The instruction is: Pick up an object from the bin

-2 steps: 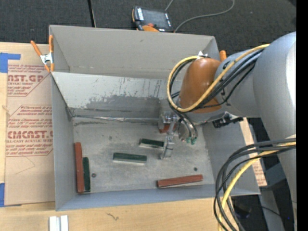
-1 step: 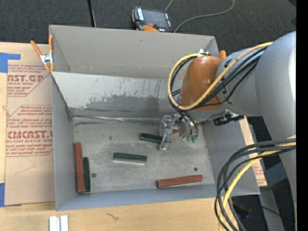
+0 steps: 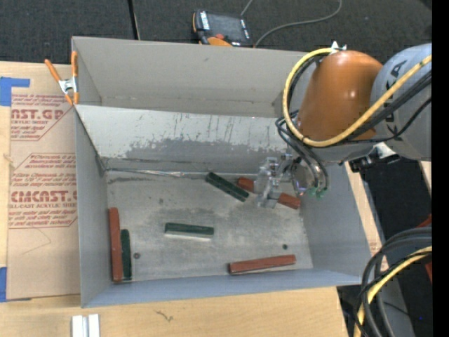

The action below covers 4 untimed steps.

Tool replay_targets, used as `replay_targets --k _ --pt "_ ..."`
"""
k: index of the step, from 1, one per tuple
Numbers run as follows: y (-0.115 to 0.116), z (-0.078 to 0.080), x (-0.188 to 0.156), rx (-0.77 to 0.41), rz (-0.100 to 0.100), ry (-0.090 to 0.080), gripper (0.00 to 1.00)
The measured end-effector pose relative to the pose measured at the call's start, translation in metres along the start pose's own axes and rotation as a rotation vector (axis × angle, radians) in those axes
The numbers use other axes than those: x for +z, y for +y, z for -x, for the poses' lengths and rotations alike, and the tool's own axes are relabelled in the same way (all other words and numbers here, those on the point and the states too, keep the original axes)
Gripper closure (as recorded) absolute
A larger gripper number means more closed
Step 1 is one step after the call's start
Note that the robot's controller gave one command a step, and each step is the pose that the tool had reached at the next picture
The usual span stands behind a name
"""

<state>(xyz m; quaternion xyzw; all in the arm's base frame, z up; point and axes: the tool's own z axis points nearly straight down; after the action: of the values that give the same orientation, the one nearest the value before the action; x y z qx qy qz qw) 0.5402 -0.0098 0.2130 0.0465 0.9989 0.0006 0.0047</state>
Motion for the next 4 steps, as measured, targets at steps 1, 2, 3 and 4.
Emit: replay_targets --k 1,2,3,4 --pt "0.0 -0.001 0.004 -0.001 -0.001 0.007 0.0" --pt "0.06 -0.007 0.053 0.013 0.001 0.013 0.0" --pt "0.12 -0.013 0.148 -0.093 0.0 0.015 0.0" --pt "0.118 -0.01 0.143 -0.089 0.0 0.01 1.0"
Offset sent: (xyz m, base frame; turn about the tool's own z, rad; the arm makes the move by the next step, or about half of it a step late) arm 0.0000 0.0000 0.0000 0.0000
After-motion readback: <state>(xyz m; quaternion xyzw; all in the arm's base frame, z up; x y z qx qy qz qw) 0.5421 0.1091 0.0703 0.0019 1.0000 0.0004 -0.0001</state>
